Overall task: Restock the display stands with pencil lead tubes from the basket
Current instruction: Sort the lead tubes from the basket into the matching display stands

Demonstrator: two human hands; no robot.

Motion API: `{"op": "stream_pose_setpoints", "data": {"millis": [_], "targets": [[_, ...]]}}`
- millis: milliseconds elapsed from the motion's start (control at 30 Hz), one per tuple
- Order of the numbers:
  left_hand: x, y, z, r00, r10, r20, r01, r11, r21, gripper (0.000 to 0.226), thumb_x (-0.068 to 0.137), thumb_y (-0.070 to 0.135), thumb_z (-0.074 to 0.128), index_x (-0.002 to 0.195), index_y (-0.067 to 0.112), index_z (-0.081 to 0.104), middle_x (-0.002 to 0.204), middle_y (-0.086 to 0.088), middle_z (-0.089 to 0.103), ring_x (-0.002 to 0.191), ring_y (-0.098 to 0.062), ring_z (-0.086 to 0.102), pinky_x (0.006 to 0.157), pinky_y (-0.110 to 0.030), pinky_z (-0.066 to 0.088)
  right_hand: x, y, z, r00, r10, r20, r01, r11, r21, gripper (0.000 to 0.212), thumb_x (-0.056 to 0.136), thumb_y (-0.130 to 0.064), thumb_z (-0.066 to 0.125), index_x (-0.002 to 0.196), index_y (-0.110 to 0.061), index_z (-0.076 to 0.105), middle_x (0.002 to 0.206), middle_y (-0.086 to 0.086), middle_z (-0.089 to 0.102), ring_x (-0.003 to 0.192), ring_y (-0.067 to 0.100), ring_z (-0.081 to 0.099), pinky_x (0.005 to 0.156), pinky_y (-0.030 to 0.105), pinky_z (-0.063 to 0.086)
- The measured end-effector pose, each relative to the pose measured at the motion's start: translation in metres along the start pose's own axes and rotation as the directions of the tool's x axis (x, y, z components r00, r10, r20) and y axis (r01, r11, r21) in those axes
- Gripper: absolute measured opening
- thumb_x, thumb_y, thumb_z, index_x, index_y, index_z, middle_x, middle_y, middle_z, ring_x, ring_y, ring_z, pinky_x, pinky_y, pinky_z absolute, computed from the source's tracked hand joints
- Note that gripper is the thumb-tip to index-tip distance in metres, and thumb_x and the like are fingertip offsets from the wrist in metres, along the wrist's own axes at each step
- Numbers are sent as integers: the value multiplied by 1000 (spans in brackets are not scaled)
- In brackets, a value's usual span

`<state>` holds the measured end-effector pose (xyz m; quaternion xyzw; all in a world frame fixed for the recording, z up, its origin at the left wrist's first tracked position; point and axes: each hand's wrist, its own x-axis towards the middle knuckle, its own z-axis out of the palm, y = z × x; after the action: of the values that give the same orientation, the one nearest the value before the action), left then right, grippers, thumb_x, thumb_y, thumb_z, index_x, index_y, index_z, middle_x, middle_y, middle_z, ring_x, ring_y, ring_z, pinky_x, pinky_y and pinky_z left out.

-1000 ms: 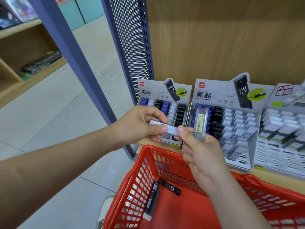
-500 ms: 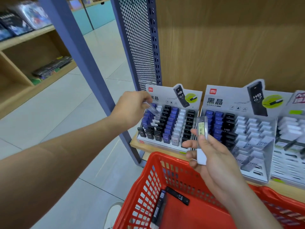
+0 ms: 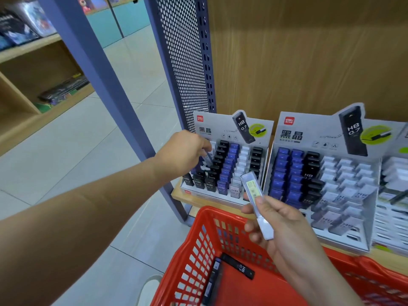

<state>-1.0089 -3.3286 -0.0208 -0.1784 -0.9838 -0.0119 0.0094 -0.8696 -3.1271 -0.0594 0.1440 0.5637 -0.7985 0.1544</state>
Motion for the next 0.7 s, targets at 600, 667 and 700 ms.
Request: {"op": "stream_pose_setpoints", "data": {"millis": [600,667,700], "targets": [[8,6,13,982,-143,-120,118,974,-195,12,92,4,50,97,10,60,97,-8,67,81,-25,60,73,-36,51,-2,-4,1,992,-108,-65,101,989,-105,12,88,-7,68,99,-6,62,80,12,75,61,21,68,49,22,49],[10,6,12,979,-161,-126,137,973,-184,10,92,7,54,92,13,63,100,-5,67,87,-23,59,75,-31,48,-3,-6,2,988,-129,-85,120,988,-101,11,86,-7,71,95,-8,65,76,13,74,61,20,66,51,22,49],[11,7,11,976,-178,-129,151,970,-190,12,91,8,55,92,16,65,102,-3,67,91,-21,59,76,-28,46,-4,-7,2,986,-139,-96,130,987,-96,12,84,-8,72,94,-9,67,75,13,73,61,19,65,53,24,49]]}}
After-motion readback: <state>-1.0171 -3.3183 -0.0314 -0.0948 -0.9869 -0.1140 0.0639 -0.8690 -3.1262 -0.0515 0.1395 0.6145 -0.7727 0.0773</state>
